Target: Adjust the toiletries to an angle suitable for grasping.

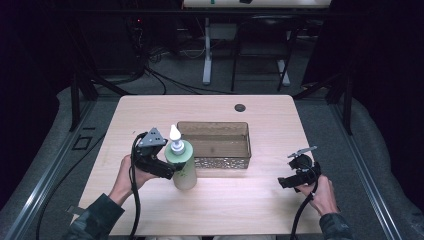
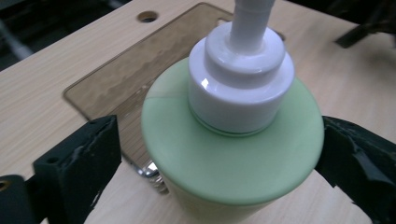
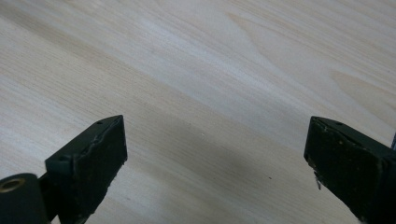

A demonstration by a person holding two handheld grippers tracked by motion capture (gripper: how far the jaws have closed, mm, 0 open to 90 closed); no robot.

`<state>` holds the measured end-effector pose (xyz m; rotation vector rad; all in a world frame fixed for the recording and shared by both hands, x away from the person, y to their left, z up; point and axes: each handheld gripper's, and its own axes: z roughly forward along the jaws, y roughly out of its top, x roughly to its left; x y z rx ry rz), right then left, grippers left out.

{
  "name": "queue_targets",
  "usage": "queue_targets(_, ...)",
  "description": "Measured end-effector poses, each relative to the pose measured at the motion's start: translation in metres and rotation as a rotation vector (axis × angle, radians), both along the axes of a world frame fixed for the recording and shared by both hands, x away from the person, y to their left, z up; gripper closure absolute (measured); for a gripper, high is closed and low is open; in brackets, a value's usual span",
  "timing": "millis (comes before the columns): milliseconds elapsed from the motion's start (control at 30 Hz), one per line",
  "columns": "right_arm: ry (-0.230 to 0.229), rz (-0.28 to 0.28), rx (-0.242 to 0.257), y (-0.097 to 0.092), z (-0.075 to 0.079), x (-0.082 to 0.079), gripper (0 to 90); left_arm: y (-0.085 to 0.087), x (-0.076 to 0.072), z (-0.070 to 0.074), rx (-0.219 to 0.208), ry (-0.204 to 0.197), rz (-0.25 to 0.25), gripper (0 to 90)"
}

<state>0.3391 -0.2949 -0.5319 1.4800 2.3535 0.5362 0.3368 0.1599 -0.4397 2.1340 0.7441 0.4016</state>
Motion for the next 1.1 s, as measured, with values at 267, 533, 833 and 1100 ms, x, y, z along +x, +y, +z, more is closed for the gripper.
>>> queue_targets(267,0.0,0.0,-0.005,0.0,0.0,0.0,5.4,-0.014,-0.017,0.001,-0.014,-0.008,0.138,0.0)
queue_targets(533,0.0,-0.001,-0.012,0.0,0.002,-0.001,5.5,-0.019,-0.015,-0.005,-0.043,-0.001,0.202,11.8)
queue_targets(833,0.008,0.001,-0.01,0.001,0.001,-0.001,5.5,-0.015,-0.009,-0.002,-0.017,0.007,0.07,12.2)
queue_targets(1100,0.013,0.003,-0.013,0.001,0.0,-0.001,5.5,-0.01,0.003,-0.001,-0.009,0.022,-0.084,12.3)
